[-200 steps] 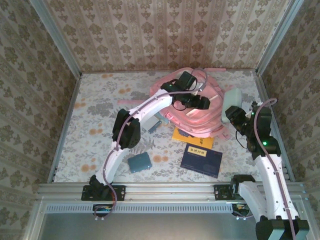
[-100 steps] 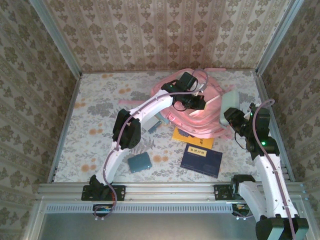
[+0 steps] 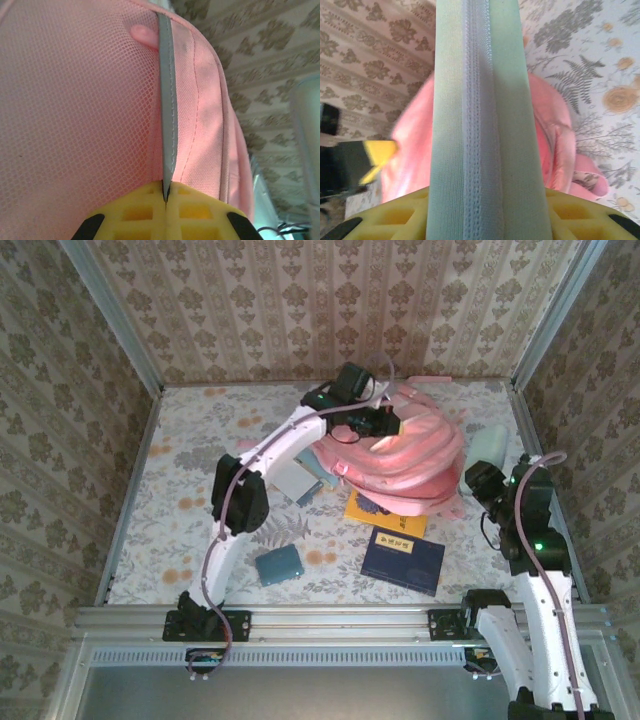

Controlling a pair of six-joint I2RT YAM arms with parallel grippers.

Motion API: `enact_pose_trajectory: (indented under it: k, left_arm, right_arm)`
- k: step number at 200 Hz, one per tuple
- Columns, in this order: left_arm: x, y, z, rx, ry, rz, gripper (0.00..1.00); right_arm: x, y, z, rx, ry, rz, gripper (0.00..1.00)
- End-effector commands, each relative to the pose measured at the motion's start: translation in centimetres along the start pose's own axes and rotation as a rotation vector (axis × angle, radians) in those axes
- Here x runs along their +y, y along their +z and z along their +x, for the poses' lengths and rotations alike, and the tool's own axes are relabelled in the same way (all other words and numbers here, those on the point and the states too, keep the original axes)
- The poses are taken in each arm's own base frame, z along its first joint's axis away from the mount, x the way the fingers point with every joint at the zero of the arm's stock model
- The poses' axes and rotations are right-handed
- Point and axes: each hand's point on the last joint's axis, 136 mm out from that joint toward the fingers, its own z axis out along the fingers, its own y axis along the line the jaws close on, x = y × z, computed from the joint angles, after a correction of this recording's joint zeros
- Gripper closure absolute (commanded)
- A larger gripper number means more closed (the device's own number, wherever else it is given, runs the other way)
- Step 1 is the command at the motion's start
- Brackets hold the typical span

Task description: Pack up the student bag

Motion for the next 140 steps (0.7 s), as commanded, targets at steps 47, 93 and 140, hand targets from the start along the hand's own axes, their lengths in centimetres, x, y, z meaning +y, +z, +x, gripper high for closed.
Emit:
enact_pose_trajectory:
  k: [47, 93, 140]
  left_arm:
    - [-7.4, -8.8, -7.3, -0.202, 0.053, 0.204, 1.00]
    - [-6.7, -9.2, -8.0, -0.199, 0.028, 0.242, 1.00]
    - [-6.7, -9.7, -8.5, -0.210, 0.024, 0.266, 1.00]
  right_arm:
    - [-0.1, 2.2, 3.1, 0.101, 0.052, -0.085, 0.53]
    - [7.3, 6.5, 6.7, 0.391, 0.158, -0.539, 0.59]
    - [11.4, 8.7, 8.5, 0.495, 0.047, -0.654, 0.61]
